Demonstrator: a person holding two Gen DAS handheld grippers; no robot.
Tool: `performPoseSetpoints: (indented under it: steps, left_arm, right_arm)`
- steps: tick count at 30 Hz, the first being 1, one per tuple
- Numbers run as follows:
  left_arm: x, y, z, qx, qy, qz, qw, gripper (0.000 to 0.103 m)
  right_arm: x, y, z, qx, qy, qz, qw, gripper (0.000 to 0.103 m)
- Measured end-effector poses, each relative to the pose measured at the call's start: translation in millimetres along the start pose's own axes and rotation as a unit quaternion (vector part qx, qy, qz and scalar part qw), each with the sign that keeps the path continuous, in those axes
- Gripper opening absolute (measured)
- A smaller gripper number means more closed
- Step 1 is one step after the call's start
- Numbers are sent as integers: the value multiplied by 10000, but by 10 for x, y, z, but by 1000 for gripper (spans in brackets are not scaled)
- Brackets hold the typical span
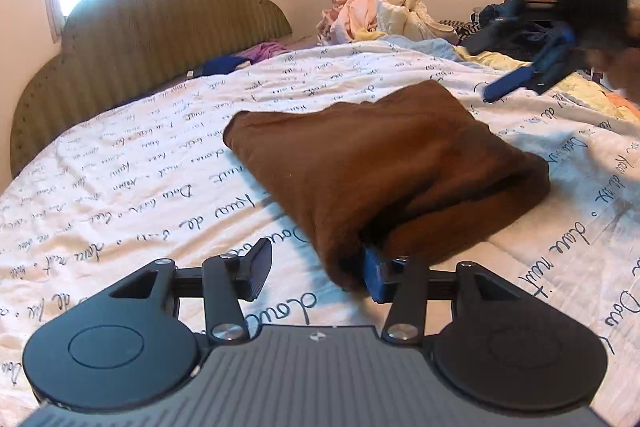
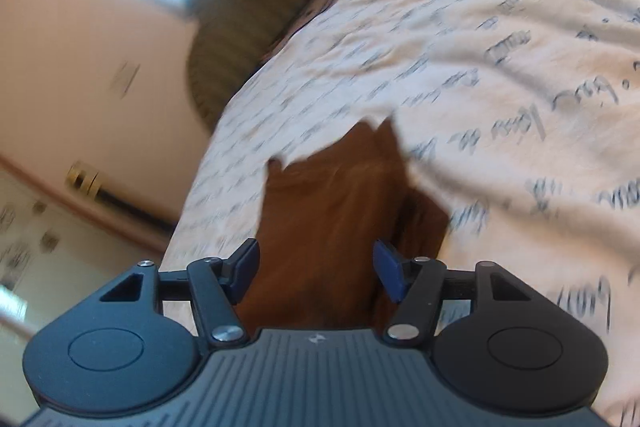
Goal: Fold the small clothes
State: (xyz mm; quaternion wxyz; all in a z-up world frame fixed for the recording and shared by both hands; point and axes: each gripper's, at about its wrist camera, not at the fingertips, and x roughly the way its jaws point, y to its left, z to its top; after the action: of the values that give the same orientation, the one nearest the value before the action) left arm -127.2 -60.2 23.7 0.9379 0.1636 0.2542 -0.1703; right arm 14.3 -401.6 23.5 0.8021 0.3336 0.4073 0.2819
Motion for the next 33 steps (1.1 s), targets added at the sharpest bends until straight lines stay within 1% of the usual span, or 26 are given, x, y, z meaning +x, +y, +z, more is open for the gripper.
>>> performPoseSetpoints:
  steps: [3,6,9,10,11,12,13,16,18,19,20,22,24,25,26,27,28,29,30,31,32,33]
  left_arm:
    - [117,-13,4,-119,137,9,9998,48]
    - [186,-15,18,-200,258,55,9995,48]
    - [212,-5,27,-294,335,69,9990,48]
    - [218,9,24,-344,358,56,9988,48]
    - [222,16,22,-371,380,43,9986,47]
    - [225,21,18,-384,396,33,9985,44]
    - [226,25,15,-396,410,19,9984,41]
    - [234,33,9,-449,445,-25,9980,38]
    - [244,28,0,-466,448,-45,9979,38]
    - [252,24,-7,-459,446,-47,9979,38]
    - [254,18,-10,-436,443,-38,9981,38]
    - [246,23,-13,-428,435,-50,9981,38]
    - [213,68,-13,-470,434,-160,9978,38]
    - [176,101,-5,-472,441,-255,9976,39]
    - [114,151,7,-511,434,-396,9970,41]
    - [43,236,21,-602,416,-588,9956,52]
    - [-25,326,31,-734,376,-801,9934,67]
    - [-92,449,47,-967,292,-1017,9897,72]
    - [-125,575,75,-1240,211,-1126,9857,79]
    - [-112,712,122,-1553,174,-1183,9806,81]
    - [-59,843,179,-1877,167,-1189,9749,81]
    - [16,965,234,-2220,150,-1145,9682,81]
  right_arm:
    - [0,161,-251,-343,317,-79,9989,62]
    - [154,250,-432,-646,552,-352,9958,61]
    - [344,250,-533,-745,720,-379,9939,37]
    - [440,240,-568,-859,848,-597,9909,14]
    - [523,222,-596,-1000,973,-882,9863,7]
    - [565,200,-617,-1086,1029,-956,9841,6]
    - [561,201,-617,-1108,1043,-923,9840,6]
    - [371,314,-582,-1381,930,-1024,9807,5]
    - [292,253,-539,-1357,863,-1215,9795,5]
    - [300,185,-541,-1307,914,-1308,9785,5]
    - [349,101,-559,-1226,1015,-1303,9786,5]
    - [362,60,-573,-1156,998,-1194,9810,5]
    - [316,80,-534,-1084,956,-1080,9836,9]
    - [282,88,-505,-1033,978,-967,9851,13]
    - [220,97,-455,-922,1017,-879,9866,21]
    - [151,111,-405,-857,970,-839,9880,26]
    - [47,135,-339,-860,778,-749,9904,34]
    - [-57,152,-275,-888,529,-641,9926,47]
    - [-135,163,-202,-907,325,-573,9937,56]
    - [-184,170,-125,-938,141,-562,9939,73]
    - [-201,184,-22,-1003,-51,-615,9930,78]
    - [-174,203,72,-1065,-150,-662,9920,77]
